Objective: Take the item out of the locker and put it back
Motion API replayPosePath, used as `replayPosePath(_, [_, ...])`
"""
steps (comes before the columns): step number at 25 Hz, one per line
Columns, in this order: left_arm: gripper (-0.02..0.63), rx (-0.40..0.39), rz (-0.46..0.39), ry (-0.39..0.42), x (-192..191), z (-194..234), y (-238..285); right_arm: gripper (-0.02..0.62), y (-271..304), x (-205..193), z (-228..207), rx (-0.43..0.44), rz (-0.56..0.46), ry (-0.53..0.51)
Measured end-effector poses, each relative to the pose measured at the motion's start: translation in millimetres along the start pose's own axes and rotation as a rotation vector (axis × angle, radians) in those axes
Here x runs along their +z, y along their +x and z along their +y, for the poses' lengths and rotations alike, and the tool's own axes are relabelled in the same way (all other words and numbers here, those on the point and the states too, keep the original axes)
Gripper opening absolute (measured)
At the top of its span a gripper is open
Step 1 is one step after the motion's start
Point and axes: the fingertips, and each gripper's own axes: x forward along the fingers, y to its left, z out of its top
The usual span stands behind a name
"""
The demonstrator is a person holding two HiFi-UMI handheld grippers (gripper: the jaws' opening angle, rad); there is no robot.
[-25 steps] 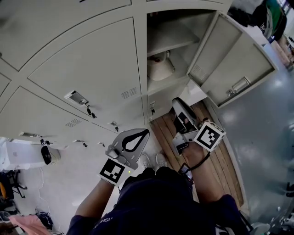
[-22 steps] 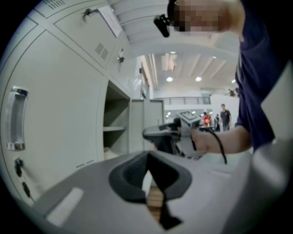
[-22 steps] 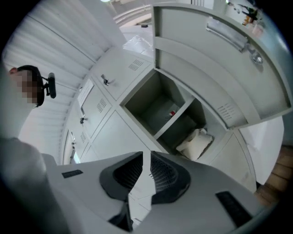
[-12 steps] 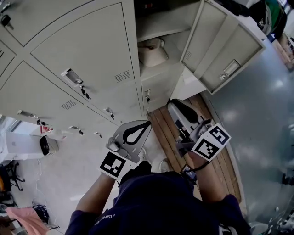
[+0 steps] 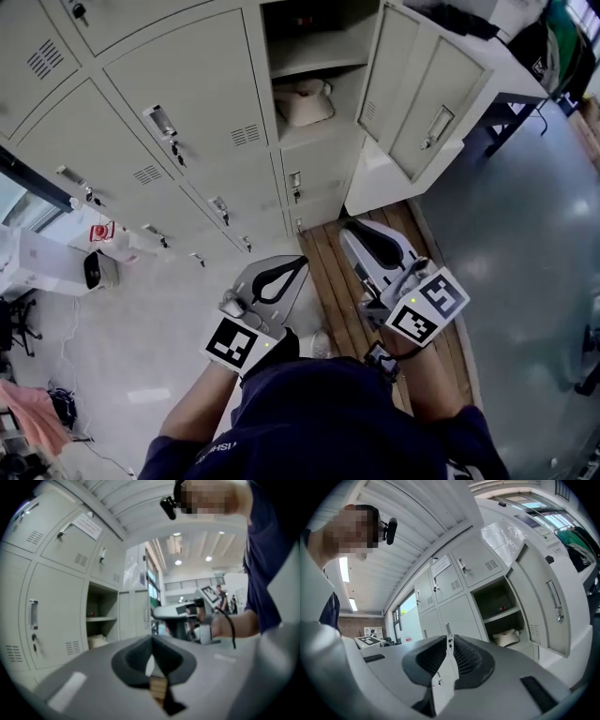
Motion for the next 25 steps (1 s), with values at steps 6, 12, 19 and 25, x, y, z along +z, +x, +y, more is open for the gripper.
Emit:
replayPosePath(6, [0.005,0.036,-0.002,0.018,9.1,-33.0,-13.7,0.044,-34.1,-1.0,27.1,0.036,0.02,-0.085])
replayPosePath(12, [0.005,0.028,0.004,0.057,17.4,-39.9,-18.9,0.043,-47.8,-6.1,39.0,0.012,0.05,-0.155])
replayPosePath(19, [0.005,0.004,0.012,0.051,22.8,-24.6,-31.6,0.032,-37.6,-15.2,47.1,-0.04,0.071,-0.159])
replayPosePath(25, [0.005,-0.021,0.011,0.053,22.0,-9.4,-41.5,0.02,-21.2,-20.8,57.1,-0.059,0.078,-0.167])
